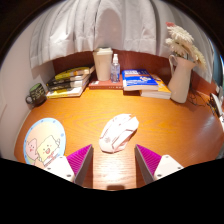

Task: Arrange mouse

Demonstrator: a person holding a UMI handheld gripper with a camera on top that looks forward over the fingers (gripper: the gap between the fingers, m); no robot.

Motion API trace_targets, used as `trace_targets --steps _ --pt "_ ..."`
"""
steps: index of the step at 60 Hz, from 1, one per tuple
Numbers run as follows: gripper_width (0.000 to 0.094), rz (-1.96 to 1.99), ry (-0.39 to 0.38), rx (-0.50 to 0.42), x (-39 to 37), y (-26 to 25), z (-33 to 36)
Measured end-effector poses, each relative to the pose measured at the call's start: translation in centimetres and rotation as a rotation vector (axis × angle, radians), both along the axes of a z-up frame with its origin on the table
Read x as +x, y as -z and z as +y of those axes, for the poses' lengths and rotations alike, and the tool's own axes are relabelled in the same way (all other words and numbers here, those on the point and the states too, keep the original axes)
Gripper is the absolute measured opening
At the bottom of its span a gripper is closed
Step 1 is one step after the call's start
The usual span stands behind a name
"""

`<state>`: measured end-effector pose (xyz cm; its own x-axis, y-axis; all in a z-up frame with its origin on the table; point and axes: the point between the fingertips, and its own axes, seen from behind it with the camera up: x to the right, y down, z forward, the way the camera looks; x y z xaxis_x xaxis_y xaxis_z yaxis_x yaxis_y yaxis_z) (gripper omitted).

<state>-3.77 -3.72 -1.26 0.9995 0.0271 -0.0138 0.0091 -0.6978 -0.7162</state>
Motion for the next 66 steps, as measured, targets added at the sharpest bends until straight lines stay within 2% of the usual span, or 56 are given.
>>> trace_targets --steps 12,20,31,39,46,48,50,51,52,54,61,66 --pt "0.0827 -0.023 0.062 -0.014 -0.2 0.1 5.7" --pt "0.0731 -0.021 0.071 -0.021 -0.4 0.1 7.5" --pt "0.0535 -0.043 0.066 -0.01 -0.7 0.1 8.6" --pt "0.0466 -0.038 0.053 -0.007 -0.8 0.2 8.8" --pt "0.0414 -0.035 0.054 -0.036 -0.8 0.3 8.8" --pt "0.0355 -0.033 0.051 -0.043 -0.8 0.2 8.8" --pt "0.0359 -0.02 0.049 -0.057 -0.9 0.0 8.6" --pt "0.0395 -0.01 0.047 -0.06 -1.0 -0.3 8.5" --pt "0.0358 0.0 0.045 -0.058 -1.1 -0.9 8.4" --pt "0.0397 0.006 0.034 -0.038 -1.3 -2.5 8.5" --pt "0.04 -0.015 -0.021 0.093 -1.8 -10.4 9.3" --pt "0.04 -0.001 -0.033 0.177 -2.7 -16.7 9.6"
